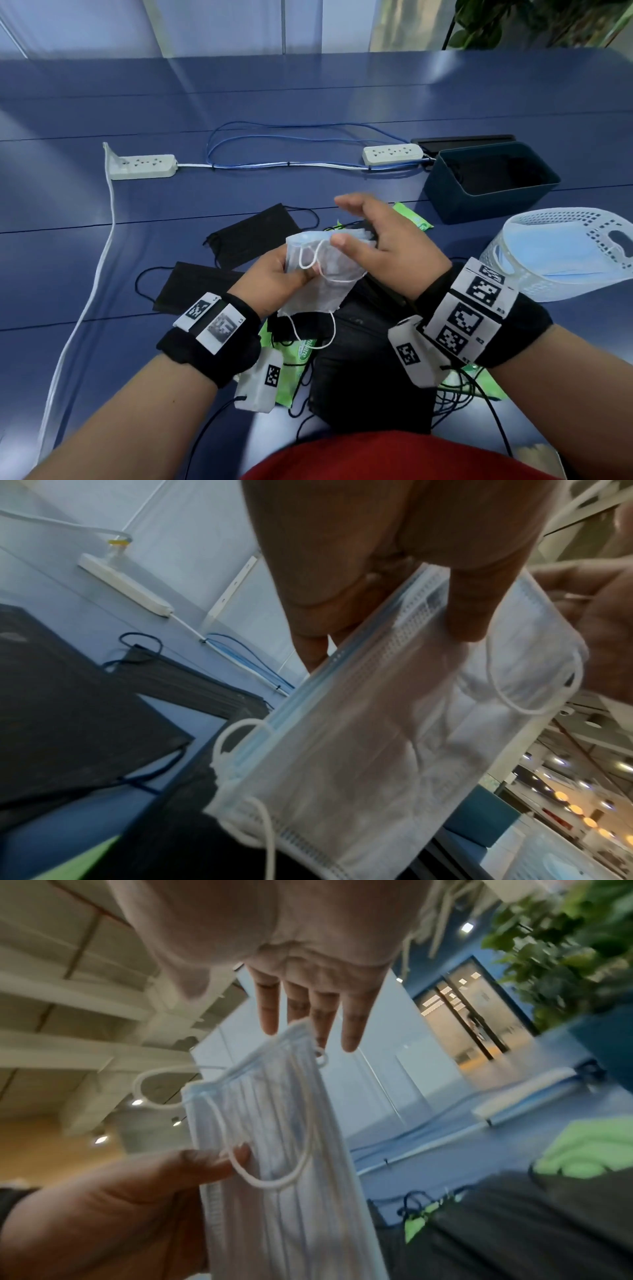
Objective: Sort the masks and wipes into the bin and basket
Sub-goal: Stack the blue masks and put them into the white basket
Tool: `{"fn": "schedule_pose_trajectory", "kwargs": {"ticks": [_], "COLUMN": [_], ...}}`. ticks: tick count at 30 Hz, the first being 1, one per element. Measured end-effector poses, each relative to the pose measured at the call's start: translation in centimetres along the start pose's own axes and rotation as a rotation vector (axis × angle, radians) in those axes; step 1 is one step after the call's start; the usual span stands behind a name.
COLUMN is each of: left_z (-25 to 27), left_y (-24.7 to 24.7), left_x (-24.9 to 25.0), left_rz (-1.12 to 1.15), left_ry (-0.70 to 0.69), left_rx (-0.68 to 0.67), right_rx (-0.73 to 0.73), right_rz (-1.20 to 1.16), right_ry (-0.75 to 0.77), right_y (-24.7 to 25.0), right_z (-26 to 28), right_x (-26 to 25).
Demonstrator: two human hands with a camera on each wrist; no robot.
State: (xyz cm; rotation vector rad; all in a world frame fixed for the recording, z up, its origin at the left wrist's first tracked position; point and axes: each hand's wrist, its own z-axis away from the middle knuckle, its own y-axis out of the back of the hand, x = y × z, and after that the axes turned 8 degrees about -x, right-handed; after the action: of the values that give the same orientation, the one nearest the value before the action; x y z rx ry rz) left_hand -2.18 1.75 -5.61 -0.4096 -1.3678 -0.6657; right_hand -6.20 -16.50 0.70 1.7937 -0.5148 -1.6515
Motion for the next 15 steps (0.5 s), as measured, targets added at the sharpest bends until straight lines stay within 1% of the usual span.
{"fn": "schedule_pose_trajectory", "kwargs": {"ticks": [2,3,4,5,7,9,11,12,13,15], "left_z": [-0.5,-0.7,-0.9,-1.1,-1.6,-2.0,-2.6,-3.0,-3.5,-4.9], "left_y": [-0.9,-1.4,-1.8,-2.1,-2.6,-3.0,-3.5,-3.9,-4.5,-6.0], "left_x": [0.5,0.7,0.8,0.8,0.6,0.4,0.4,0.5,0.9,1.7], "left_rz": [-0.057,-0.072,-0.082,-0.093,-0.102,-0.072,-0.112,-0.112,-0.071,0.124], "left_ry": [0.005,0.004,0.001,0.004,0.033,0.082,0.115,0.12,0.116,0.101], "left_rx": [-0.03,-0.048,-0.072,-0.091,-0.097,-0.081,-0.064,-0.058,-0.058,-0.066], "right_rx": [-0.162,-0.223,-0.254,-0.25,-0.165,-0.019,0.114,0.156,0.184,0.256], "right_rz": [0.325,0.407,0.41,0.347,0.183,0.065,-0.009,-0.03,-0.054,-0.105], "right_ry": [-0.046,-0.079,-0.106,-0.127,-0.159,-0.212,-0.247,-0.261,-0.282,-0.331], "right_y": [0.6,0.7,0.8,0.9,1.7,3.5,5.7,6.9,7.9,9.9], "right_z": [0.3,0.4,0.6,1.0,2.0,3.1,4.2,4.7,5.2,6.2], "right_x": [-0.2,0.3,0.7,1.3,2.7,3.7,4.7,5.4,6.2,8.1]}}
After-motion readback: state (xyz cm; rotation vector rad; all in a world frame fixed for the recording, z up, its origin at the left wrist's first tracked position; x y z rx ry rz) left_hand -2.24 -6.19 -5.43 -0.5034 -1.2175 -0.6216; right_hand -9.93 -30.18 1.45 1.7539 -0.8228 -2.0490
